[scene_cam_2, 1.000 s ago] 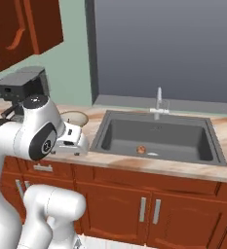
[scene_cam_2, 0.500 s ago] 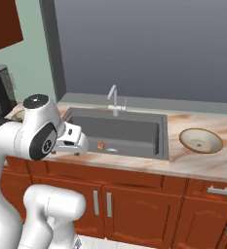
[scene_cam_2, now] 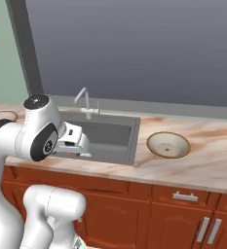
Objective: Pick the garlics from the cabinet and place them in one bowl. Pick the peach from the sink and place it in the other bowl.
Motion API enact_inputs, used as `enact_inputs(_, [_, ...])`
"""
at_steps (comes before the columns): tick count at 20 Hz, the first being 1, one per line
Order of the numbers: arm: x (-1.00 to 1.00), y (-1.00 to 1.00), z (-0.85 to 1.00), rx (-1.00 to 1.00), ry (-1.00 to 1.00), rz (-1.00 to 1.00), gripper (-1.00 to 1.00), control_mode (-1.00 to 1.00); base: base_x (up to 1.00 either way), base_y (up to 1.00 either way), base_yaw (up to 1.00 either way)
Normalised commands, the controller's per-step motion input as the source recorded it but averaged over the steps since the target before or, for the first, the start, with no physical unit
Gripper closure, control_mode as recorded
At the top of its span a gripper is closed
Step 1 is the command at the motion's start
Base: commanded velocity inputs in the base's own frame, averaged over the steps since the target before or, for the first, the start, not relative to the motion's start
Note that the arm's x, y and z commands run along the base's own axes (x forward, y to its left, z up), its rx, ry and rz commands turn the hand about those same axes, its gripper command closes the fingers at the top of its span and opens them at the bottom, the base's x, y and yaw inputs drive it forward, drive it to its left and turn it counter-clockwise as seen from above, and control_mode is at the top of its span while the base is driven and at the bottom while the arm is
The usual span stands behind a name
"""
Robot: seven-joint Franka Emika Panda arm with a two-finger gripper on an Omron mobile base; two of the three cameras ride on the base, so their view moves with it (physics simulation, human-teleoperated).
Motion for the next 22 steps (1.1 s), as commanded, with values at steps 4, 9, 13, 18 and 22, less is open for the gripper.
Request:
enact_inputs(4, [0.0,0.0,0.0,0.0,0.0,0.0,-1.0,1.0,0.59,-0.39,0.0])
enact_inputs(9, [0.0,0.0,0.0,0.0,0.0,0.0,-1.0,1.0,0.52,-0.39,0.0])
enact_inputs(13, [0.0,0.0,0.0,0.0,0.0,0.0,-1.0,1.0,0.46,-0.36,0.0])
enact_inputs(18, [0.0,0.0,0.0,0.0,0.0,0.0,-1.0,1.0,0.45,-0.27,0.0])
enact_inputs(22, [0.0,0.0,0.0,0.0,0.0,0.0,-1.0,1.0,0.42,-0.23,0.0])
